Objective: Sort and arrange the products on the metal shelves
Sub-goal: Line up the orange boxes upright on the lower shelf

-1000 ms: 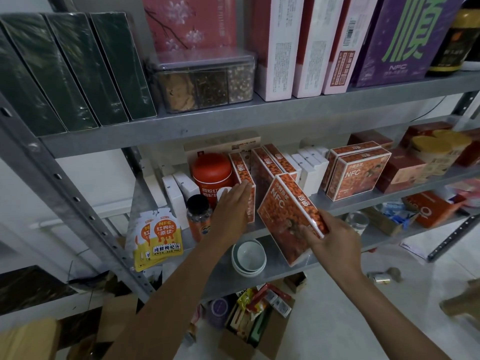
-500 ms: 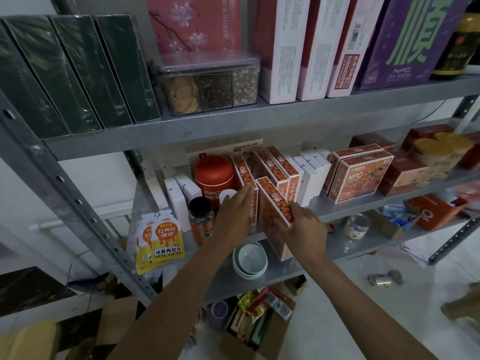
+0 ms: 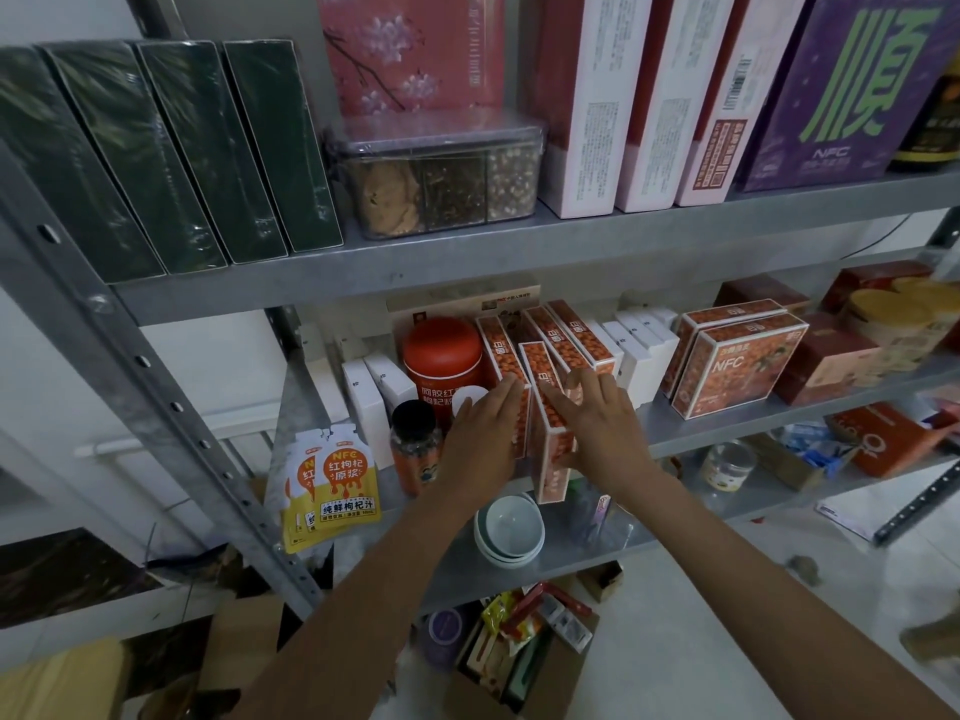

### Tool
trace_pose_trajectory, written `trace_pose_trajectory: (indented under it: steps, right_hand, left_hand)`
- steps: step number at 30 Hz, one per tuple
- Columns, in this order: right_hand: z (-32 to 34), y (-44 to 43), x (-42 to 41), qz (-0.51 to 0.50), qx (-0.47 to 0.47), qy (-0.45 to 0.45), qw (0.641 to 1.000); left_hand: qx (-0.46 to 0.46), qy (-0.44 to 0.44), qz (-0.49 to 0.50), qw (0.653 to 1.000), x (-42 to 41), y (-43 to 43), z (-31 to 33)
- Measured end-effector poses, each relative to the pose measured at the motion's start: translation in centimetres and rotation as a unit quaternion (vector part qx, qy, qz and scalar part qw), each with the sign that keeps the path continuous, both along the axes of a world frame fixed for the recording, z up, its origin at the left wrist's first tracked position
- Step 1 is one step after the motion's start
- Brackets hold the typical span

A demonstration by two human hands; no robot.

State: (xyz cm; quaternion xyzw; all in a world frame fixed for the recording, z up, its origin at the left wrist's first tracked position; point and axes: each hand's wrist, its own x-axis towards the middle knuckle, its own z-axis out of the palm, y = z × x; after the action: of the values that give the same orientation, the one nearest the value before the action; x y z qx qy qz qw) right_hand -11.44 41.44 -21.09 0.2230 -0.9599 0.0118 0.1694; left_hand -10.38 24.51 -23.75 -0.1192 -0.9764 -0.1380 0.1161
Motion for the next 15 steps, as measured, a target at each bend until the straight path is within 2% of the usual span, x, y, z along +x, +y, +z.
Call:
trace_pose_trajectory:
  steps: [4, 10, 15]
  right_hand:
    - [0.1, -0.7, -0.5, -0.008, -0.057, 0.057, 0.997]
    - [-0.9, -1.5, -1.8, -0.024, -0.081, 0.054, 0.995]
    - [-1.1, -1.7, -3.5, -0.019, -0.057, 0.023, 0.998]
  left_hand:
    - [0.011, 0.003, 0.002, 1.0, 0.1, 0.1, 0.2]
    - [0.006, -0.001, 0.004, 1.0, -0.2, 0.3, 0.1]
    - [0.003, -0.003, 0.006, 1.0, -0.3, 0.4, 0.0]
